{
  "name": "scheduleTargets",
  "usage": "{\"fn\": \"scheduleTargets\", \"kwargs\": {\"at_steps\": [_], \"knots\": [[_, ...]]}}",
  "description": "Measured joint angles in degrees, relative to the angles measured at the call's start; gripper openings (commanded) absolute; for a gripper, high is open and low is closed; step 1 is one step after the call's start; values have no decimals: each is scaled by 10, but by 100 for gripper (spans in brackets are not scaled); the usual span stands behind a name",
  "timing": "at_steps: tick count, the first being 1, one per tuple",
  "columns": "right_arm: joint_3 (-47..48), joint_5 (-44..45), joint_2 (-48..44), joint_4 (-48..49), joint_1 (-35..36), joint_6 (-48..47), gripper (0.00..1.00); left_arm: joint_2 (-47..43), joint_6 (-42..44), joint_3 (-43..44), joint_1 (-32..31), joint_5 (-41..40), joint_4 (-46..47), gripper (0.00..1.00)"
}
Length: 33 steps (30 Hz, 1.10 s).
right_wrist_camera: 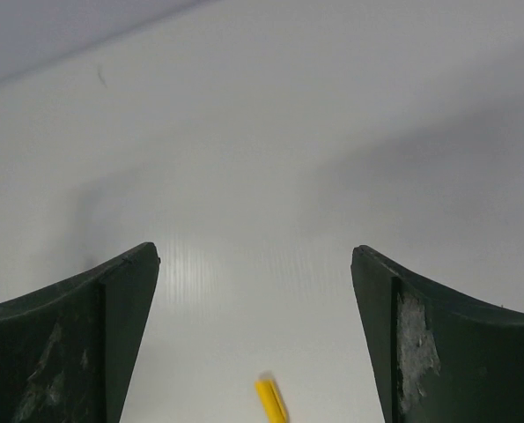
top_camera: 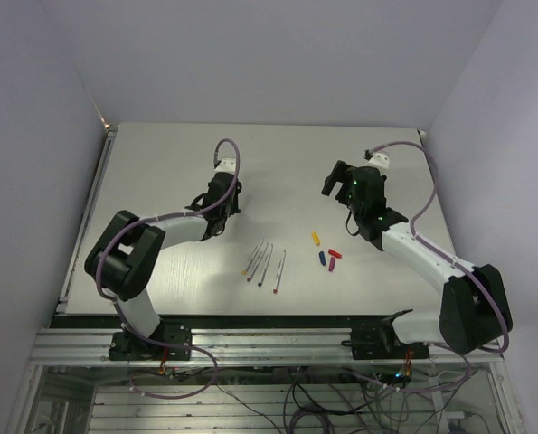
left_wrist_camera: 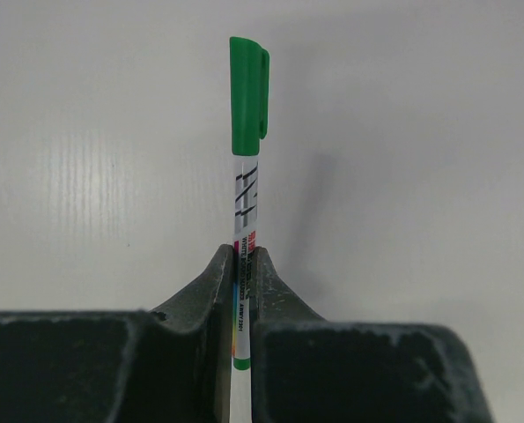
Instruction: Insert the pens into the pen caps
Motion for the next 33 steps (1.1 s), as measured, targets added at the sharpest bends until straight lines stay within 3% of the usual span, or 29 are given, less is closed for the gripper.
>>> {"fn": "scheduleTargets", "kwargs": {"at_steps": [5, 15, 20, 26, 33], "knots": [[6, -4, 24, -16, 1, -25, 70, 39, 3, 24, 6, 12, -20, 7], [-11, -56, 35, -11, 1, -56, 67, 71, 9, 46, 9, 24, -63, 7], [-16, -71, 45, -8, 1, -55, 66, 71, 14, 48, 10, 25, -72, 26], [-34, -77, 45, -2, 1, -53, 65, 71, 17, 48, 10, 23, -83, 42], [-45, -76, 33, -1, 1, -48, 62, 70, 18, 48, 10, 23, -84, 45]]}}
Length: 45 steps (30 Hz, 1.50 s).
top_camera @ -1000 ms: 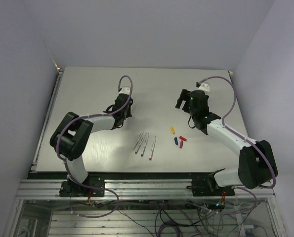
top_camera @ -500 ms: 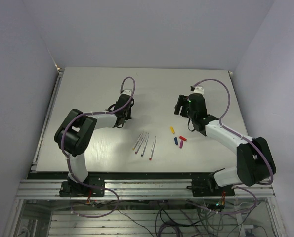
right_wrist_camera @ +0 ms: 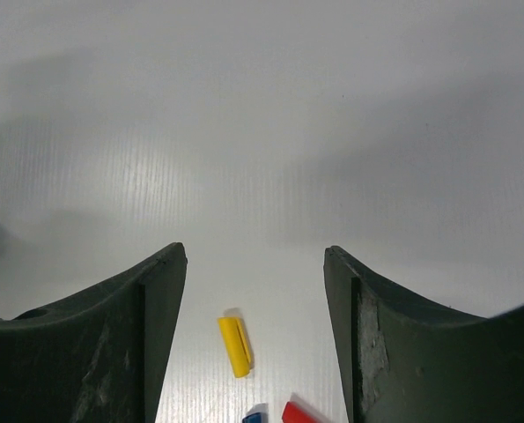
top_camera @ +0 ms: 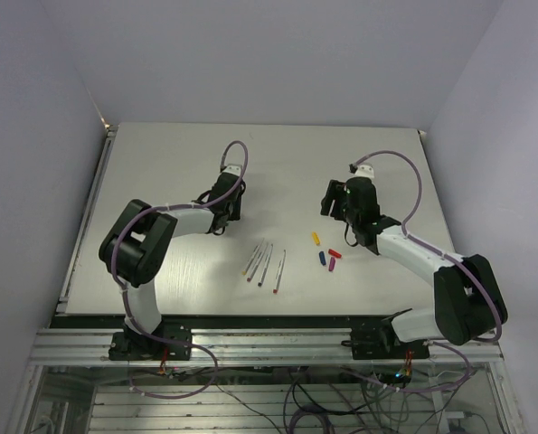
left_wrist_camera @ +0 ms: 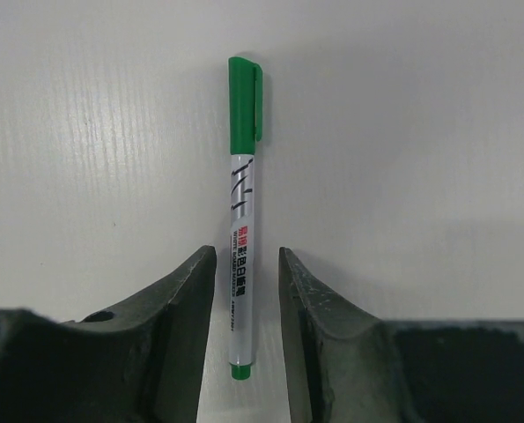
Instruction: Insert the pens into the pen caps
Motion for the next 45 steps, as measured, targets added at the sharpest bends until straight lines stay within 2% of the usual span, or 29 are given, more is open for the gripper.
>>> {"fn": "scheduleTargets", "kwargs": {"at_steps": [6, 12, 19, 28, 45], "knots": [[-19, -5, -15, 9, 0, 4, 61, -40, 0, -5, 0, 1, -5, 45], [-47, -20, -34, 17, 0, 7, 61, -134, 0, -38, -2, 28, -11, 44], [-69, -31, -59, 21, 0, 8, 61, -212, -13, -100, -50, 38, -23, 44], [-86, -40, -70, 26, 0, 7, 61, -228, -33, -138, -113, 38, -46, 44], [-89, -55, -68, 42, 0, 8, 61, -201, -45, -146, -124, 38, -47, 42]]}}
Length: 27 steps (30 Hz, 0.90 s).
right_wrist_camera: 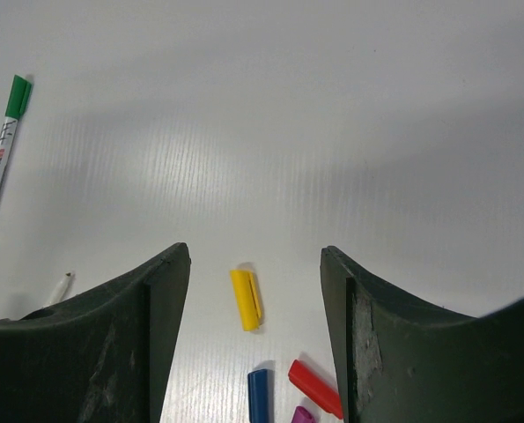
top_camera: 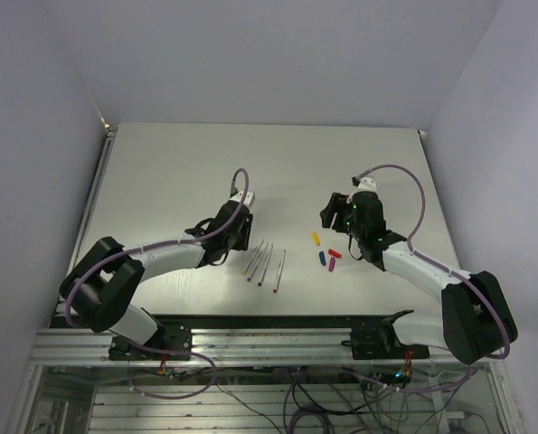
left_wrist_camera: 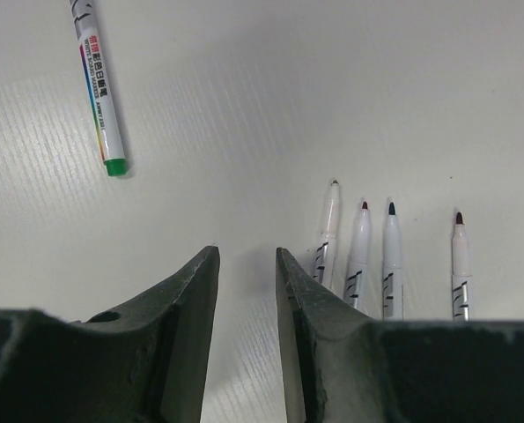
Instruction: Insert the pens into the pen caps
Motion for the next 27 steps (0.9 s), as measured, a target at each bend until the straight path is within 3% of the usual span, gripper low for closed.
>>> {"fn": "scheduleTargets", "kwargs": {"at_steps": [27], "knots": [[-8, -15, 6, 18, 0, 3, 61, 42, 10, 2, -59, 31, -5, 45]]}}
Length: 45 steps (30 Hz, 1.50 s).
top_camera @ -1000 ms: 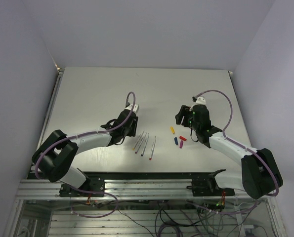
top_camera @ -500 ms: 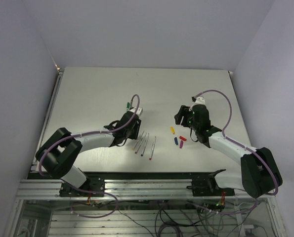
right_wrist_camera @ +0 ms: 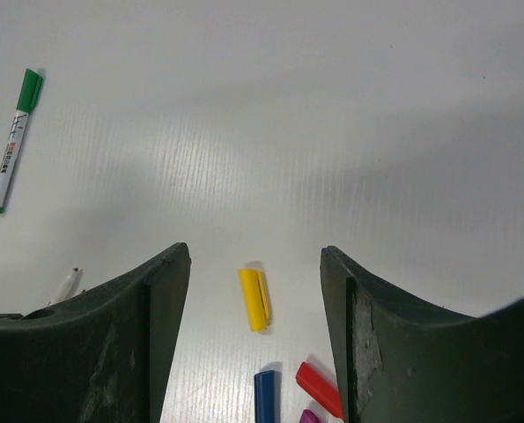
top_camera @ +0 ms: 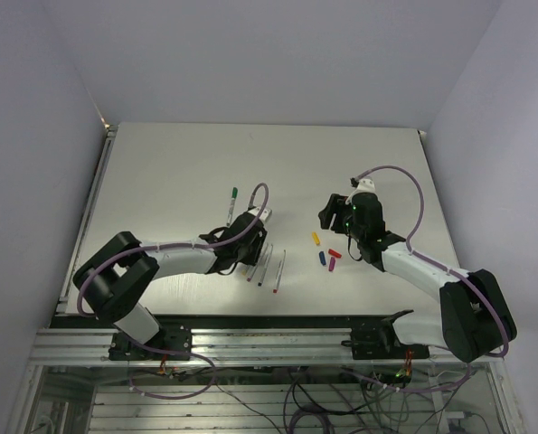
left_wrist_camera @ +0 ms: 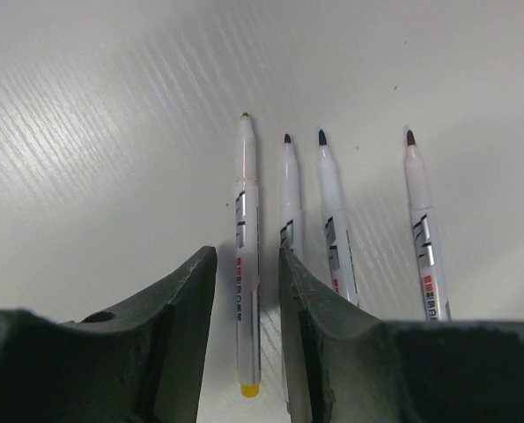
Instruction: Insert the pens into the pen caps
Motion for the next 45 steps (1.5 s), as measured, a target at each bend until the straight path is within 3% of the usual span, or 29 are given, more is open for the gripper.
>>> {"fn": "scheduleTargets", "kwargs": {"at_steps": [13, 21, 36, 45], "knots": [[-5, -2, 8, 0, 0, 4, 61, 14, -11, 2, -12, -14, -14, 41], [-5, -5, 13, 5, 0, 4, 60, 29, -16, 28, -16, -31, -52, 8], [-4, -43, 48, -6, 2, -17, 50, 35, -19, 46, -24, -45, -80, 7], [18, -34, 89, -37, 44, -45, 46, -19, -19, 47, -25, -45, -97, 7]]}}
